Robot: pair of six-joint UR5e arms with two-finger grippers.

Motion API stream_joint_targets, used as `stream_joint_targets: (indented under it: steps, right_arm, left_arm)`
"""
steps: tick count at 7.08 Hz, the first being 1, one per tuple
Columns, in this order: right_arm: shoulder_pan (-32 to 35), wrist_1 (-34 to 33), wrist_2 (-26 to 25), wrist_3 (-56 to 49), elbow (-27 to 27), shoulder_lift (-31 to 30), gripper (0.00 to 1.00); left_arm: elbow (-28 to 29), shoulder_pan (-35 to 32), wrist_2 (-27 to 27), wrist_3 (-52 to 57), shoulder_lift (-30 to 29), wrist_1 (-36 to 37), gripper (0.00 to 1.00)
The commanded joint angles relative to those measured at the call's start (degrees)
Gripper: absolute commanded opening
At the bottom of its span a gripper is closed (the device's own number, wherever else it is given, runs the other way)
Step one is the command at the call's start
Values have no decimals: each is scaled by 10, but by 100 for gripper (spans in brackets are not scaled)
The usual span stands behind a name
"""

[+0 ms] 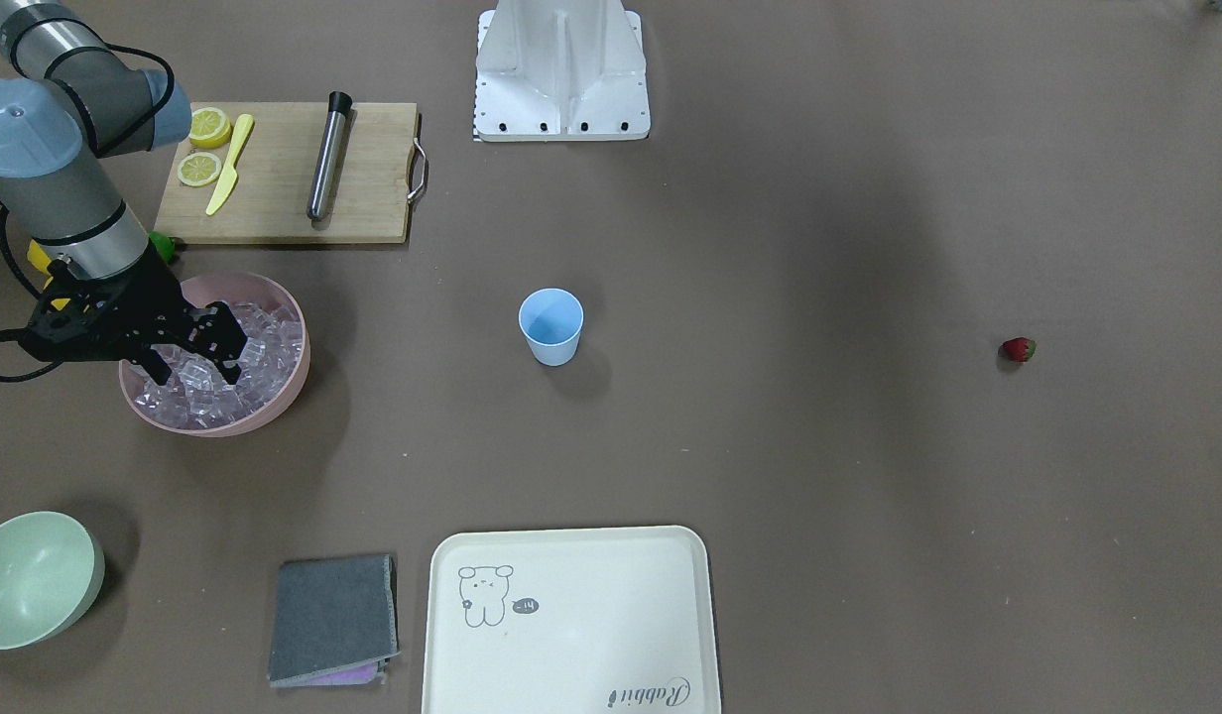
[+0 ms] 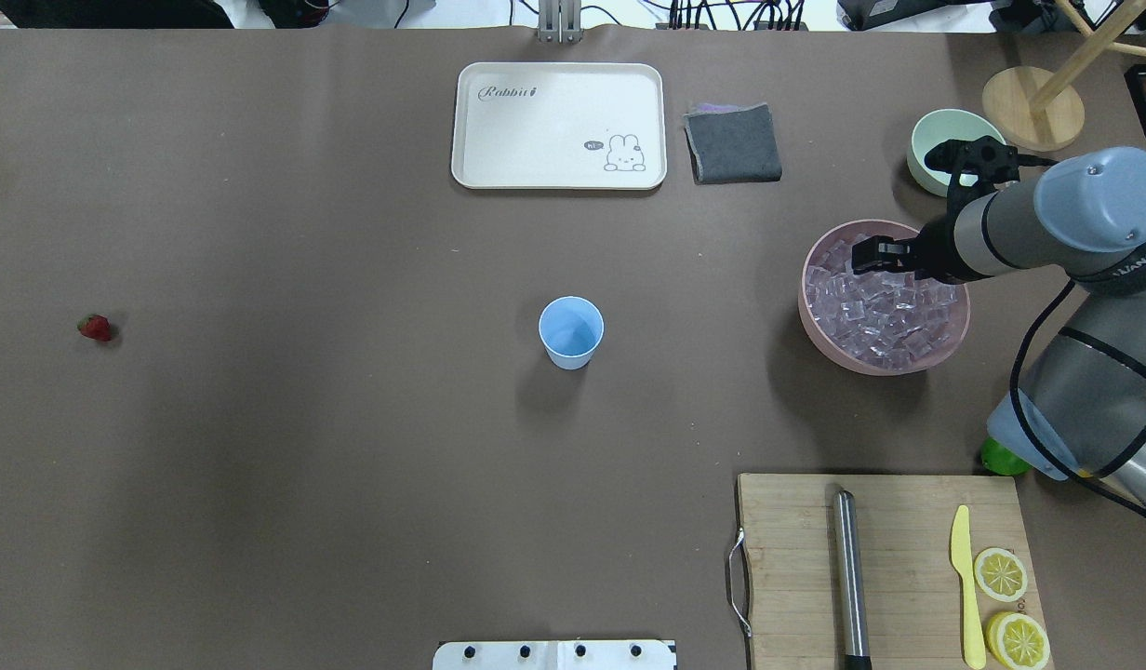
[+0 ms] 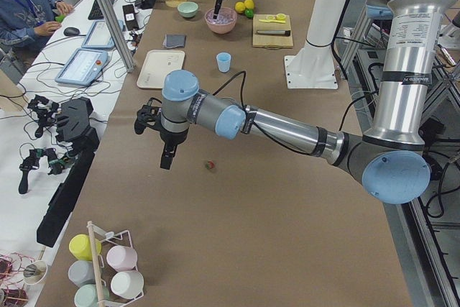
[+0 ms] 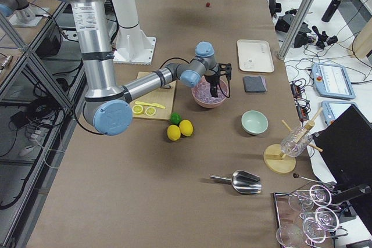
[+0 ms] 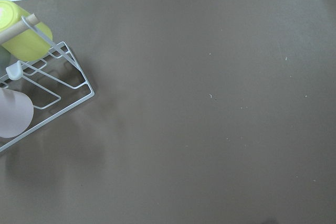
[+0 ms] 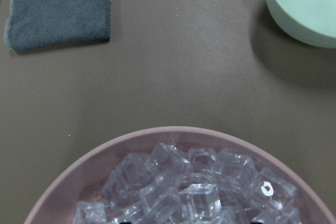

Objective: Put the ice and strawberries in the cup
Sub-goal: 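Move the right gripper over the pink bowl of ice cubes, then lower the right gripper and close it on an ice cube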

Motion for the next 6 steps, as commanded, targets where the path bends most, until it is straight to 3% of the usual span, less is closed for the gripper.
stream_joint_targets:
  steps: [1,2,6]
  right_arm:
    - [-19,0,-23,0,2,-2,26]
    - [-21,0,-28,0,8,-1,0]
    - [10,-2,-3,-6,52,3,0]
  left_arm:
    - [7,0,0,0,-4,0,98]
    - [7,0,0,1,-4,0,98]
    - [7,0,0,0,4,-1,98]
